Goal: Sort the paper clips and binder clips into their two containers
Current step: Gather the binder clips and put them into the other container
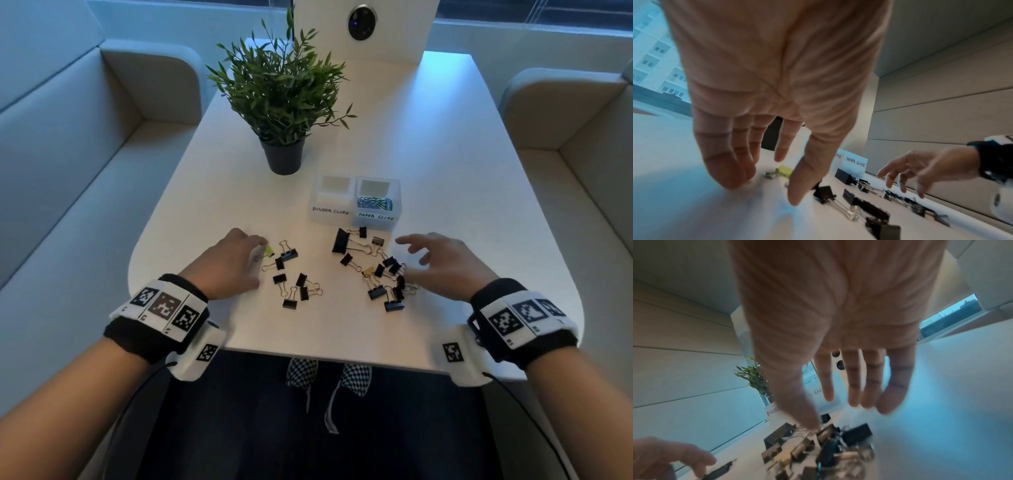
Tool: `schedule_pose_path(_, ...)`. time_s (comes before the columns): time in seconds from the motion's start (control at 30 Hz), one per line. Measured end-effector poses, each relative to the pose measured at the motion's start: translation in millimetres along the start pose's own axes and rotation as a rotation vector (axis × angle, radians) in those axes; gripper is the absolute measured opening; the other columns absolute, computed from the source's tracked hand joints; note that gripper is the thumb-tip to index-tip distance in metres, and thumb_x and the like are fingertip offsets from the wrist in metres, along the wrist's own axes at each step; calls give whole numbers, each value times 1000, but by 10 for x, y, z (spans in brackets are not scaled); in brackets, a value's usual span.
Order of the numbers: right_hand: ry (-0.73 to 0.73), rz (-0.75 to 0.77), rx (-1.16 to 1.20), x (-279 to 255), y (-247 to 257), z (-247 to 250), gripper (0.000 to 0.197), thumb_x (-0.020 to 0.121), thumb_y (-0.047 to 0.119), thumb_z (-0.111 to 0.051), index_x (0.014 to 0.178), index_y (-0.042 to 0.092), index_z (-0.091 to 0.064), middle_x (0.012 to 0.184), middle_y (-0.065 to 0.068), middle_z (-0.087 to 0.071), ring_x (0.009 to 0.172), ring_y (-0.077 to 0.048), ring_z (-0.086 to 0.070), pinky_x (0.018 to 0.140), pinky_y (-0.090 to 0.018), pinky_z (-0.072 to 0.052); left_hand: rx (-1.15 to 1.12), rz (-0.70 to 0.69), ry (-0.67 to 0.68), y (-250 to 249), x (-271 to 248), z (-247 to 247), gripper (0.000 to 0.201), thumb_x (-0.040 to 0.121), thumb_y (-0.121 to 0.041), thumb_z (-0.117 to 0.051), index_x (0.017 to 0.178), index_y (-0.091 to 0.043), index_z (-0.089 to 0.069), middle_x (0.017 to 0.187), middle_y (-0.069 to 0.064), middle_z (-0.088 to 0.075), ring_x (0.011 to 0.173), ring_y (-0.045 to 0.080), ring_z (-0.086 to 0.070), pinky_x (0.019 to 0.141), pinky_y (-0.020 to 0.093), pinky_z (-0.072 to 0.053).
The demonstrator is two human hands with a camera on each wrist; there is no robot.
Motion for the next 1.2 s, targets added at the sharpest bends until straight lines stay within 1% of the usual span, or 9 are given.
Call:
schedule_pose_path(0.17, 233, -48, -220, -103, 32, -234, 103, 69, 16, -76, 150, 29, -14, 137, -2, -29, 112, -16, -44, 94, -27, -48, -29, -33, -49, -86, 76, -19, 57, 80, -15, -64, 135, -14, -46, 120, 8, -44, 98, 23, -54, 83, 28, -44)
schedule_pose_path(0.27, 183, -19, -232, -71, 114, -325, 98, 70, 14, -75, 149, 25, -19, 134, -3, -29, 112, -18, -44, 92, -26, -48, -50, -65, -61, -202, 116, -47, 49, 79, -15, -64, 127, -8, -53, 113, 8, -46, 100, 23, -54, 89, 30, -45)
schedule_pose_path(0.4, 157, 34, -207, 7, 276, -404, 85, 74, 18, -72, 146, 26, -28, 131, -5, -33, 117, -23, -44, 95, -32, -48, -80, -121, -55, -375, 158, -100, 57, 82, -18, -62, 137, -15, -47, 113, 4, -45, 97, 16, -51, 86, 21, -39)
schedule_pose_path(0.53, 166, 39, -162, 72, 349, -376, 90, 72, 15, -74, 147, 29, -26, 135, -4, -32, 122, -22, -41, 97, -32, -47, -120, -161, 10, -424, 132, -104, 75, 82, -29, -66, 148, -24, -30, 124, 1, -41, 101, 11, -46, 88, 19, -36)
schedule_pose_path(0.67, 162, 30, -219, 154, 379, -304, 95, 70, -2, -68, 148, 24, -20, 142, -5, -28, 124, -23, -41, 98, -30, -46, -5, -127, 125, -309, 35, -120, 121, 63, -53, -79, 153, -29, -2, 139, 0, -22, 121, 18, -41, 101, 26, -36)
schedule_pose_path(0.77, 154, 60, -336, 215, 482, -367, 93, 69, -7, -64, 146, 21, -21, 139, -10, -31, 123, -26, -38, 100, -37, -46, 44, -126, 165, -330, 69, -194, 132, 55, -51, -84, 152, -26, 2, 139, 2, -19, 123, 20, -41, 103, 26, -37)
schedule_pose_path(0.87, 143, 71, -366, 271, 574, -422, 82, 73, -7, -60, 144, 18, -25, 135, -12, -32, 124, -28, -37, 101, -39, -43, 43, -138, 147, -431, 160, -238, 127, 56, -48, -85, 152, -17, -8, 134, 3, -26, 119, 21, -43, 103, 30, -41)
schedule_pose_path(1.0, 149, 107, -298, 308, 683, -474, 83, 75, -7, -58, 145, 23, -26, 133, -11, -34, 123, -28, -41, 99, -36, -44, -20, -154, 92, -561, 250, -239, 97, 55, -44, -86, 136, -16, -41, 117, 1, -38, 103, 18, -48, 92, 32, -47)
schedule_pose_path(1.2, 162, 121, -154, 293, 626, -370, 81, 75, -3, -65, 144, 26, -34, 131, -4, -42, 119, -23, -47, 97, -31, -45, -119, -226, 0, -593, 281, -191, 86, 59, -44, -84, 134, -25, -48, 108, -2, -46, 99, 13, -48, 82, 24, -40)
Point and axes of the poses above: each hand's wrist, its own x-axis towards the middle knuckle, its own z-axis out of the back of the hand, y = z × x, the point moved 6 cm from there along x, towards the middle knuckle
